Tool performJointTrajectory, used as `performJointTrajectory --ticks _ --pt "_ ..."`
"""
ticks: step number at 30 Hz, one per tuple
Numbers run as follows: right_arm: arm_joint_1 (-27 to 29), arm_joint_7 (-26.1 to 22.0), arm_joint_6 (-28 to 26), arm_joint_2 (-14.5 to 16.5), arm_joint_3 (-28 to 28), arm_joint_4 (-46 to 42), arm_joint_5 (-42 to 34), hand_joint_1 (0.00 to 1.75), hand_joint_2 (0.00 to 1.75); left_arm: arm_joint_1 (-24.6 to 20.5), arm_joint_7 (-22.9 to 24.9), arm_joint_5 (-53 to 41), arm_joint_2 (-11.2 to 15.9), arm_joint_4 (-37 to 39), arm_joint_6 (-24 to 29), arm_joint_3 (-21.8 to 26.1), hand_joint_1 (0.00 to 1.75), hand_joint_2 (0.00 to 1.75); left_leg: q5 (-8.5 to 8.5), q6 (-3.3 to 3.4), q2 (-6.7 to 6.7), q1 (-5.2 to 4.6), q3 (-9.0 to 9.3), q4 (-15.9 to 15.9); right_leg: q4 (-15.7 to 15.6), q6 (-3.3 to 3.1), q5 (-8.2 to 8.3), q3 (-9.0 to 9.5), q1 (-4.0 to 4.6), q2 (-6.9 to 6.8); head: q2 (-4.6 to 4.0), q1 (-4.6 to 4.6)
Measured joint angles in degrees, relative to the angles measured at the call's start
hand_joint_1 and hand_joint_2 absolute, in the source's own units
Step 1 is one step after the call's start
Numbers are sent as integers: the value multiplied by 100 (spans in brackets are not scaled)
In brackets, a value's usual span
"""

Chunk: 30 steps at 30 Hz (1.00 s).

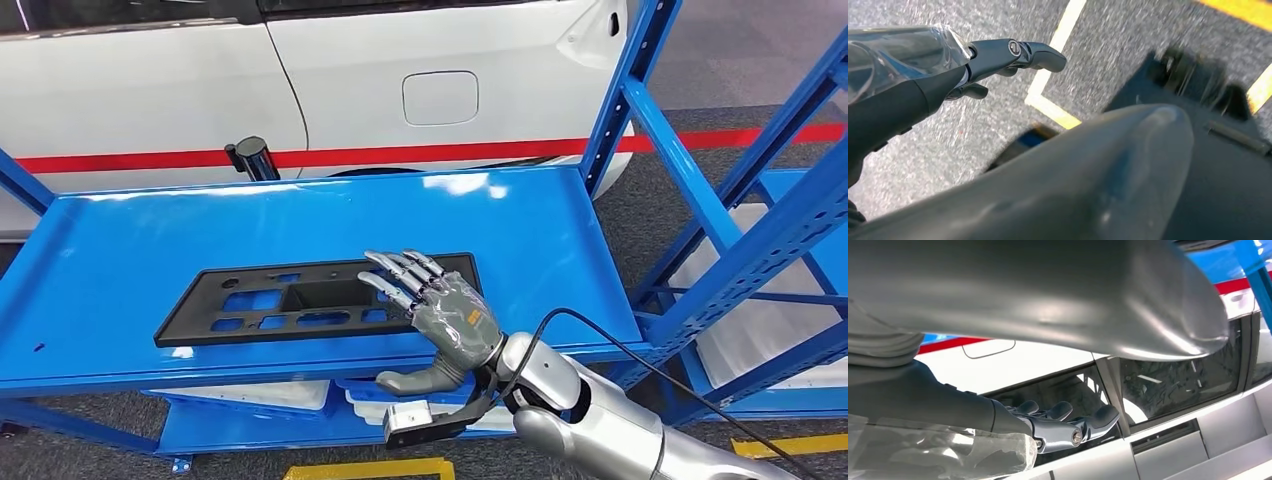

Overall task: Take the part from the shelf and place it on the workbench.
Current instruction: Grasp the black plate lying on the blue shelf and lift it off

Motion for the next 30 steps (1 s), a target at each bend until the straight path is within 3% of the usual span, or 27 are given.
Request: performJointTrajectory --ticks 1,3,7,8,10,11,12,13,14,16,17,19,22,24,26,27,28,30 --pt "-1 1 1 2 2 1 0 0 0 -5 0 -1 1 1 1 0 0 0 207 51 0 -34 116 -385 -1 12 -28 41 10 4 0 2" --pt "0 6 7 3 7 1 1 0 0 -8 2 -11 -2 2 3 0 0 0 371 122 -5 -95 249 -781 -4 59 -76 73 15 12 0 4" --pt "6 40 15 -24 -4 -51 6 0 0 6 10 -26 -15 2 18 -3 0 0 446 189 -4 -64 326 -865 107 171 -222 45 21 11 0 12" --pt "6 53 16 -36 -9 -68 7 0 0 2 11 -26 -20 2 21 -3 0 0 458 211 1 -45 347 -890 334 196 -360 -56 22 8 0 18" --pt "19 76 19 -54 -10 -86 9 0 0 -4 11 -26 -33 2 21 -3 0 0 444 242 7 -40 363 -896 1090 234 -729 -434 13 5 0 26" --pt "36 88 26 -61 -10 -92 10 0 0 -3 11 -26 -40 2 21 -3 0 0 436 251 7 -39 368 -894 1456 248 -853 -636 10 4 0 27" --pt "51 94 34 -70 -11 -98 11 0 0 1 11 -26 -44 2 21 -3 0 0 426 255 6 -37 375 -892 1644 260 -863 -758 5 4 0 26" --pt "62 99 44 -80 -11 -109 11 0 0 5 11 -26 -45 2 22 -3 0 0 414 252 2 -32 387 -889 1600 269 -757 -767 0 2 0 26" --pt "67 101 52 -90 -13 -127 13 0 0 9 10 -26 -46 2 22 -3 0 0 398 240 -4 -27 408 -886 1324 276 -557 -658 -9 -1 0 27" --pt "66 100 59 -100 -15 -174 15 0 0 9 9 -25 -49 2 22 -3 0 0 354 194 -13 -36 452 -869 487 277 -141 -270 -27 -12 0 27" --pt "65 99 61 -102 -15 -200 16 0 0 6 7 -25 -51 2 23 -3 0 0 333 165 -16 -46 466 -861 186 258 -23 -130 -31 -12 0 26" --pt "65 100 63 -102 -15 -238 19 0 0 4 4 -24 -55 2 26 -3 0 0 309 108 -17 -63 476 -855 -23 193 25 -40 -11 -3 0 20" --pt "69 114 79 -116 -18 -311 80 0 0 9 -4 -8 -58 2 40 -3 0 0 214 20 -10 -29 432 -748 -41 84 48 -38 -13 -1 0 18" --pt "95 181 146 -136 -18 -439 181 0 0 15 -36 39 -72 2 74 -3 0 0 -112 -46 -2 -8 174 -179 -49 42 55 -32 -34 -6 0 14" --pt "174 300 270 -191 -18 -618 288 0 0 35 -89 114 -93 2 105 -2 0 0 -479 -90 3 2 -222 668 -47 24 45 -31 -32 -11 0 12" --pt "228 357 339 -234 -19 -716 329 0 0 55 -114 153 -105 2 110 0 0 0 -546 -96 4 5 -348 925 -46 22 40 -29 -29 -11 0 13" --pt "285 404 403 -279 -20 -821 368 0 0 79 -136 185 -117 2 112 1 0 0 -497 -89 4 5 -364 948 -46 23 34 -24 -27 -7 0 13" --pt "378 476 519 -363 -24 -1055 431 0 0 116 -168 234 -136 2 122 4 0 0 -132 -44 4 0 -54 297 -46 36 18 0 -25 11 0 13"
